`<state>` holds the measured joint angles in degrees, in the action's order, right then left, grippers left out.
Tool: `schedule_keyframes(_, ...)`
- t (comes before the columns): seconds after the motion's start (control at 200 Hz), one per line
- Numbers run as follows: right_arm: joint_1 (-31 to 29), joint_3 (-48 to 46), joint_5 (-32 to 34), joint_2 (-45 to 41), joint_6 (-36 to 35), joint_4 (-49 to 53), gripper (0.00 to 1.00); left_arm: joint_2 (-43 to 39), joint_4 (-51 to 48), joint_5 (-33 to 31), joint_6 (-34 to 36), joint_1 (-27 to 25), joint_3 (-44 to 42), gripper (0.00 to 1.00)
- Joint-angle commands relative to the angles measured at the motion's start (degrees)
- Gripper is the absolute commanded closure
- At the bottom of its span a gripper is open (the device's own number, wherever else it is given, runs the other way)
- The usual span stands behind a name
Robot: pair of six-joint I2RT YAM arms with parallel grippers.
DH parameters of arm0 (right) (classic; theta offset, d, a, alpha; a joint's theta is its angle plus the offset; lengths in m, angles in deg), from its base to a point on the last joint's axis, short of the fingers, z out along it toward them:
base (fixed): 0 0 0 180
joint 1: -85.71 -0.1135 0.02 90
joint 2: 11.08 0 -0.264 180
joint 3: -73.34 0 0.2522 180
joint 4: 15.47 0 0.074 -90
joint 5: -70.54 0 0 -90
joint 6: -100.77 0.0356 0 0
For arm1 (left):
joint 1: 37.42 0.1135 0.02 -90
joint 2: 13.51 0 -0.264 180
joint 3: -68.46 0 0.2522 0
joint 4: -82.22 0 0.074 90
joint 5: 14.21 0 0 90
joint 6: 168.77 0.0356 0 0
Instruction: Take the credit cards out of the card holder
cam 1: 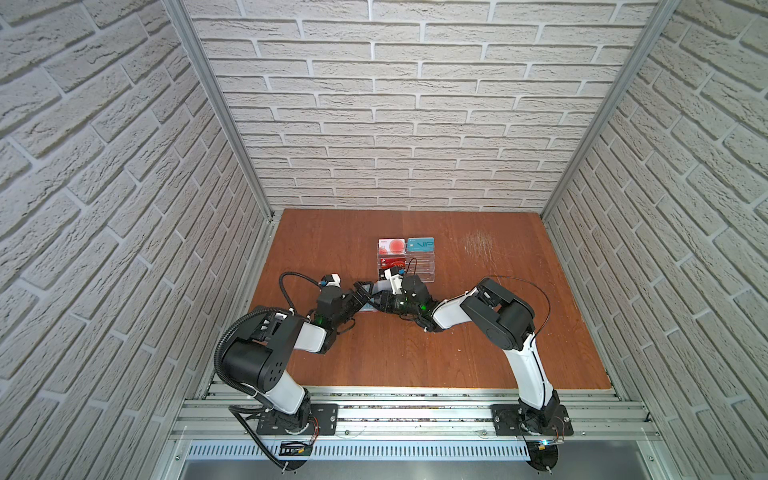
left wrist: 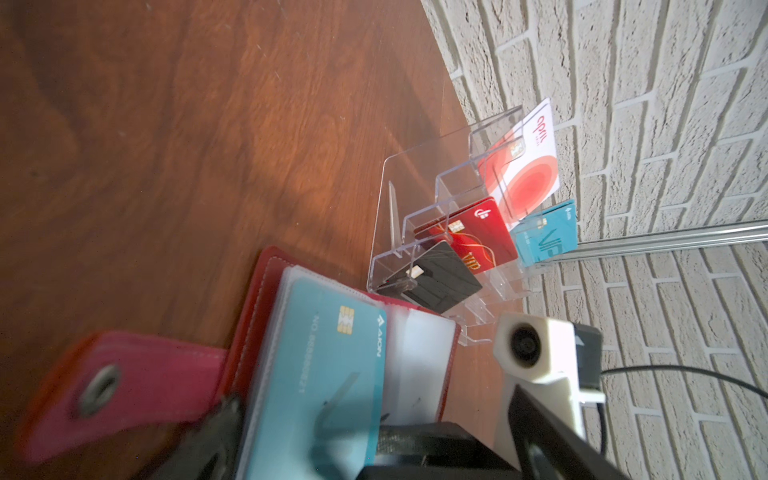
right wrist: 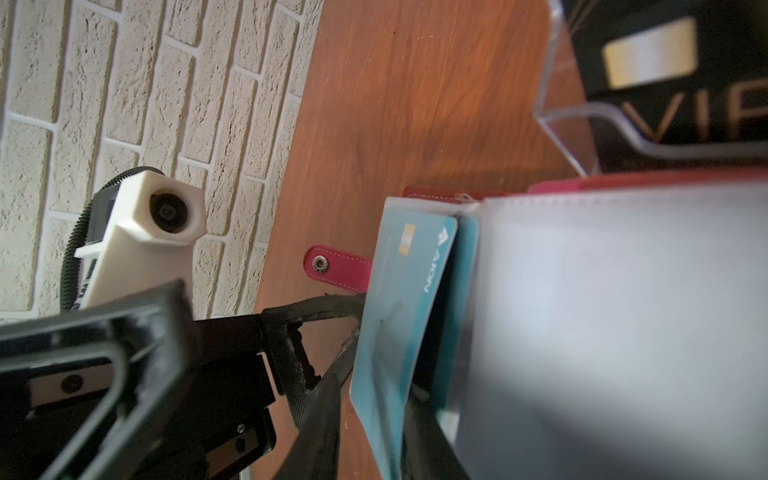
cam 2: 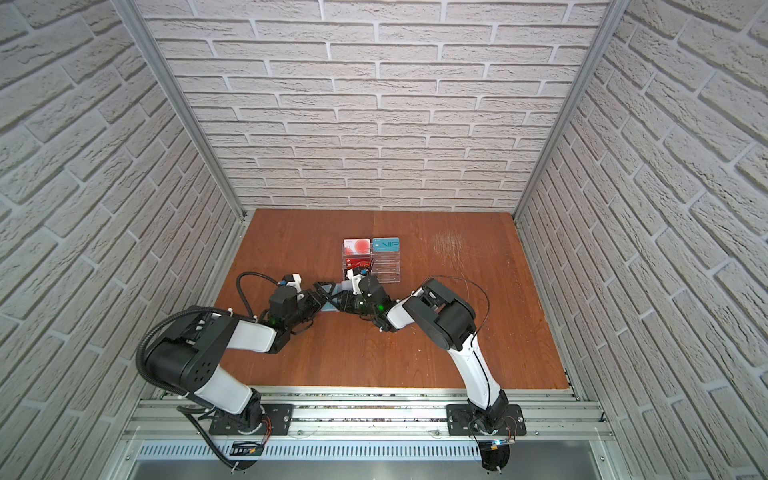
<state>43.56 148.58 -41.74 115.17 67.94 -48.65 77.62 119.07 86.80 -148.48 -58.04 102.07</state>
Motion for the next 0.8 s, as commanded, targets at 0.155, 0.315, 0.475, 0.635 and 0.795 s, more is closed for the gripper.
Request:
schedule_keyframes(0.155,-1.7,3.9,-3.9,1.8,-0.6,1.3,0.73,1.3,-3.8,3.1,-1.3,-0.8,-0.3,0.02)
schedule_keyframes(0.315,-1.7,4.7,-3.6,2.5,-0.2,1.2,0.73,1.0,-4.0,3.1,-1.4,-0.4,-0.3,0.02)
schedule_keyframes(0.475,-1.5,5.2,-3.9,3.4,0.9,-0.2,0.73,1.1,-4.0,3.2,-1.5,-0.1,-0.4,0.02)
schedule_keyframes(0.635,-0.2,2.5,-4.0,2.2,1.6,-4.0,0.75,0.3,-3.9,3.2,-1.6,0.9,-1.5,0.02)
schedule_keyframes(0.795,1.3,0.3,-5.4,0.3,1.3,-5.3,0.75,0.2,-3.8,3.7,-1.5,1.9,-2.4,0.02)
